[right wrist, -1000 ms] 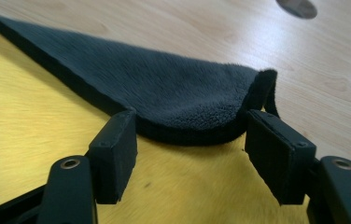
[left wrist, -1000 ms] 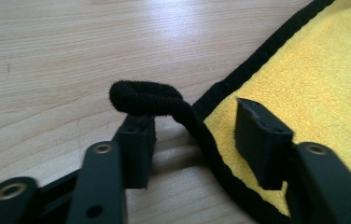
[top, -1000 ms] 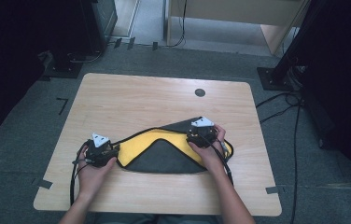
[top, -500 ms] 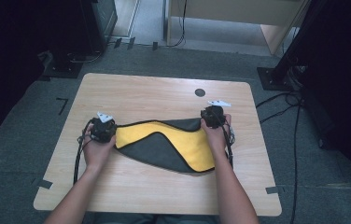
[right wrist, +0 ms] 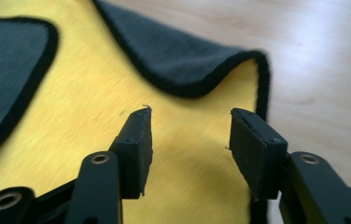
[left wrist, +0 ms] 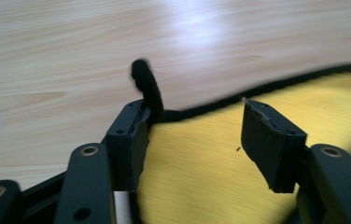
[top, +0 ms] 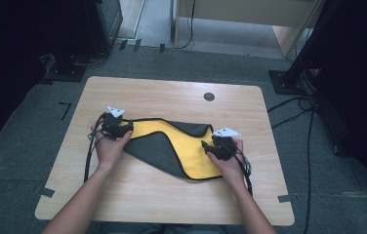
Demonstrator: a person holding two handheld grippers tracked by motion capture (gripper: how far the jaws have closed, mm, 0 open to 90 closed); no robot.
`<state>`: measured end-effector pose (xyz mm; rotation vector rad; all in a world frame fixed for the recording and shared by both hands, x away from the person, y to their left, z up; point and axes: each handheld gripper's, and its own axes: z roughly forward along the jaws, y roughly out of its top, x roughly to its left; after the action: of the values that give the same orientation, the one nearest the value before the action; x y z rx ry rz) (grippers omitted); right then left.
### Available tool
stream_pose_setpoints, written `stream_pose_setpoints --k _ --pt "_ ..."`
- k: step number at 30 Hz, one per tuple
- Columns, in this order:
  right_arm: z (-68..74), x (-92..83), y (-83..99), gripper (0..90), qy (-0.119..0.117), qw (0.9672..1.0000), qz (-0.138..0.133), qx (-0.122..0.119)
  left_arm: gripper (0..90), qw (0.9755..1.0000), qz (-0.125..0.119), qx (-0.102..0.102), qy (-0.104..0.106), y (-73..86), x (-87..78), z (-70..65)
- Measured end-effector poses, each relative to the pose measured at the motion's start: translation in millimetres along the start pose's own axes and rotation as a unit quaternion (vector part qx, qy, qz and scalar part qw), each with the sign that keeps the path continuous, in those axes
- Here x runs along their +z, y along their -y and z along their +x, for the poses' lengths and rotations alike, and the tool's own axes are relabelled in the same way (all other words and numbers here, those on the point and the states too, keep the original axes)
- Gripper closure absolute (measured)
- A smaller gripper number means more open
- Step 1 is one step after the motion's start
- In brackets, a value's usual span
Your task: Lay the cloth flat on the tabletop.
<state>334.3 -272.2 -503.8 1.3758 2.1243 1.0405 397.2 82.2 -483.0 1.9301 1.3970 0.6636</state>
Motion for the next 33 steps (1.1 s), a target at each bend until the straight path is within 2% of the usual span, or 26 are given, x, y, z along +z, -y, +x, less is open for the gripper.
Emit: stream_pose_setpoints --k 2,3,5,6,8,9,11,15,16,19,22,24,26,30,31,33 --pt "4.4 1.3 5.7 45.3 -0.001 1.0000 0.008 -0.005 38.7 0.9987 0.017 0.026 0.040 2.3 -1.7 -22.0" --pt "6.3 2.6 9.2 44.5 0.001 0.9998 0.015 -0.012 38.4 0.9974 0.026 0.042 0.052 4.1 -1.1 -33.6" --pt "8.3 3.8 15.0 42.2 0.003 0.9994 0.024 -0.024 37.8 0.9936 0.044 0.068 0.078 8.7 3.1 -54.5" --pt "7.7 2.5 17.2 41.7 0.000 0.9996 0.018 -0.020 37.3 0.9915 0.053 0.083 0.085 11.6 5.9 -63.9" --pt "5.4 -0.4 20.6 41.4 -0.005 0.9998 0.014 -0.009 36.8 0.9892 0.061 0.112 0.071 18.1 9.8 -80.5" --pt "5.1 -1.8 23.0 41.3 -0.008 0.9999 0.010 -0.007 39.3 0.9892 0.049 0.122 0.064 19.9 7.7 -86.1" --pt "8.2 -5.2 29.1 42.9 0.000 0.9998 0.001 -0.018 40.9 0.9886 0.048 0.133 0.054 21.1 5.0 -92.1" --pt "15.7 -15.0 37.8 52.4 0.006 0.9999 -0.002 -0.014 47.4 0.9891 0.040 0.125 0.067 26.8 2.5 -90.5" --pt "18.6 -18.0 40.4 54.5 0.011 0.9999 -0.002 -0.011 51.6 0.9893 0.034 0.123 0.070 29.0 1.2 -90.7" --pt "26.5 -23.4 45.5 55.8 0.019 0.9998 -0.003 -0.006 67.9 0.9877 0.025 0.133 0.077 35.1 -4.5 -93.2" --pt "37.2 -30.0 50.6 55.8 0.030 0.9996 0.001 0.000 82.1 0.9867 0.019 0.134 0.090 41.0 -12.8 -93.1" --pt "45.1 -35.5 55.8 56.1 0.035 0.9994 0.002 0.000 90.0 0.9847 0.017 0.137 0.106 45.8 -19.6 -89.8" --pt "49.0 -39.0 59.1 56.0 0.039 0.9993 0.001 0.001 90.0 0.9835 0.016 0.140 0.114 52.5 -27.5 -82.8" --pt "50.8 -43.3 57.5 52.3 0.032 0.9993 0.021 0.000 90.0 0.9835 0.009 0.122 0.134 65.0 -41.6 -62.6" --pt "50.4 -44.4 56.2 50.8 0.030 0.9993 0.024 -0.001 90.0 0.9825 0.010 0.124 0.139 69.5 -46.5 -55.6" --pt "47.6 -48.5 50.9 50.9 0.025 0.9997 0.003 -0.008 90.0 0.9818 0.012 0.121 0.146 75.6 -51.8 -48.0"
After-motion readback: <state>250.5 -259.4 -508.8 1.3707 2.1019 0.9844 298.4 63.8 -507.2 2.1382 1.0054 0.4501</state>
